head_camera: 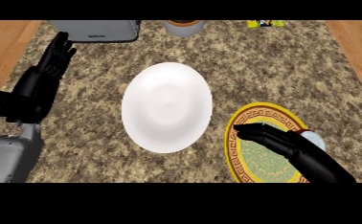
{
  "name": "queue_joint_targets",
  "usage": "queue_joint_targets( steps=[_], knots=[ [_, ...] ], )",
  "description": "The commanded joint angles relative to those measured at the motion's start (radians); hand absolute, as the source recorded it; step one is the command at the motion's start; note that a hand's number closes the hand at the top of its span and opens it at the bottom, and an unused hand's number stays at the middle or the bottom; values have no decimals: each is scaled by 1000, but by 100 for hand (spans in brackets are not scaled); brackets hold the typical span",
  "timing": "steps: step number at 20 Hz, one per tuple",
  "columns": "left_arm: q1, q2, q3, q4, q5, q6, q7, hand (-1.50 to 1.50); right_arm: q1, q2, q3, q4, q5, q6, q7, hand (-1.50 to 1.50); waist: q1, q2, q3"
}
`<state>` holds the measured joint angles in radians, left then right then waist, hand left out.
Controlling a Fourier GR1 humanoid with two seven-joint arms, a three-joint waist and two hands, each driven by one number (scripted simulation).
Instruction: Pick the can from the plate and place it in the plate
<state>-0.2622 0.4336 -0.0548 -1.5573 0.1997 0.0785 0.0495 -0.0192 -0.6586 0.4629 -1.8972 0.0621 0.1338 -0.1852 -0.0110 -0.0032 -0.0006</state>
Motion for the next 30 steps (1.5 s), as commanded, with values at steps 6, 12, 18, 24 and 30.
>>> queue_joint_targets(
  steps=[6,12,18,24,30],
  knots=[
    [-40,-9,-1,20,-2,-8,25,0,-178,-323,-88,-169,102,226,401,-150,5,1,-6],
    [-1,-13,-1,11,-11,-25,-16,0,-235,-405,13,-188,88,460,628,-150,25,3,-4],
    [-75,-16,29,12,0,-29,50,0,-395,-291,62,-81,41,639,791,-150,31,8,-1],
    [-36,-58,6,-44,-69,-7,71,0,-361,-165,77,-38,251,649,770,-150,17,4,1],
    [-23,-78,17,-53,-78,-17,90,0,-373,-205,18,53,333,723,702,-150,15,4,1]
  ],
)
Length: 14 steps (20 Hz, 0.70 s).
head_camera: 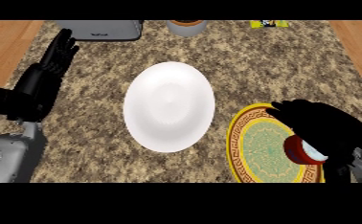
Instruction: Pick the can from the plate and place it in the plate
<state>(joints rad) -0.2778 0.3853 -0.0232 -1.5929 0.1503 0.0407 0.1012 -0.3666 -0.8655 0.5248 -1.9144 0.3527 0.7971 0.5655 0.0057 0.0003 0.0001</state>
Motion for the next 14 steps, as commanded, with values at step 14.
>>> queue_joint_targets(
  steps=[14],
  knots=[
    [62,-62,47,-81,-37,-44,11,0,101,103,-23,252,334,0,-259,-150,-1,-1,0]
  ],
)
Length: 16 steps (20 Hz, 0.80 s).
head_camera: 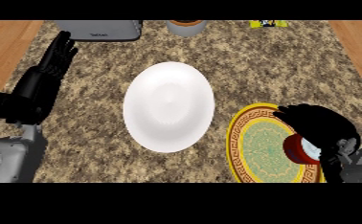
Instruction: Pick the can from the plate and place it in the plate
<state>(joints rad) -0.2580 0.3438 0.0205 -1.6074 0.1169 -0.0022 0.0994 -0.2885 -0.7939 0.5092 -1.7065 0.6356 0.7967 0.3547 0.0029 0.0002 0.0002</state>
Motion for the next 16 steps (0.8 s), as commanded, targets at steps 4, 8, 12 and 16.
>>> queue_joint_targets(
  steps=[4,8,12,16],
  knots=[
    [5,-22,33,-11,-11,-24,5,0,-6,75,-16,106,141,18,-58,-150,0,0,0],
    [-25,-64,1,14,-51,5,22,0,15,30,-1,163,242,-71,-141,-150,-1,0,0],
    [20,-14,36,-61,-12,-43,51,0,20,137,18,174,261,-255,-219,150,10,0,1],
    [0,-62,12,-11,-70,2,17,0,7,104,-17,139,314,-323,-280,150,-1,-1,0]
  ],
)
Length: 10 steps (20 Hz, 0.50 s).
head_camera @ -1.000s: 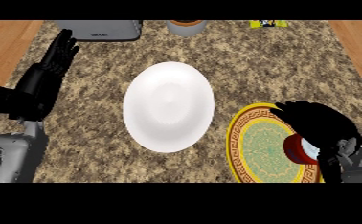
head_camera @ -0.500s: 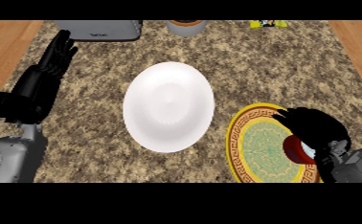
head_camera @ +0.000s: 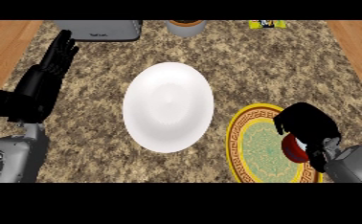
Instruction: Pick the can from the plate and place it in the plate
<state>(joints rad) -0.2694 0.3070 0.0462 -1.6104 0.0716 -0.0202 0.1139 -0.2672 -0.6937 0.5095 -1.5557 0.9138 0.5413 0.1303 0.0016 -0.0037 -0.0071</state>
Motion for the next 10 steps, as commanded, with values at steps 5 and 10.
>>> queue_joint_targets(
  steps=[5,10],
  knots=[
    [36,15,36,-22,16,-14,-5,0,119,27,-197,43,21,-298,57,150,-21,-1,9],
    [39,7,32,-15,1,0,6,0,230,62,-402,115,-18,-529,121,150,-37,0,10]
  ],
)
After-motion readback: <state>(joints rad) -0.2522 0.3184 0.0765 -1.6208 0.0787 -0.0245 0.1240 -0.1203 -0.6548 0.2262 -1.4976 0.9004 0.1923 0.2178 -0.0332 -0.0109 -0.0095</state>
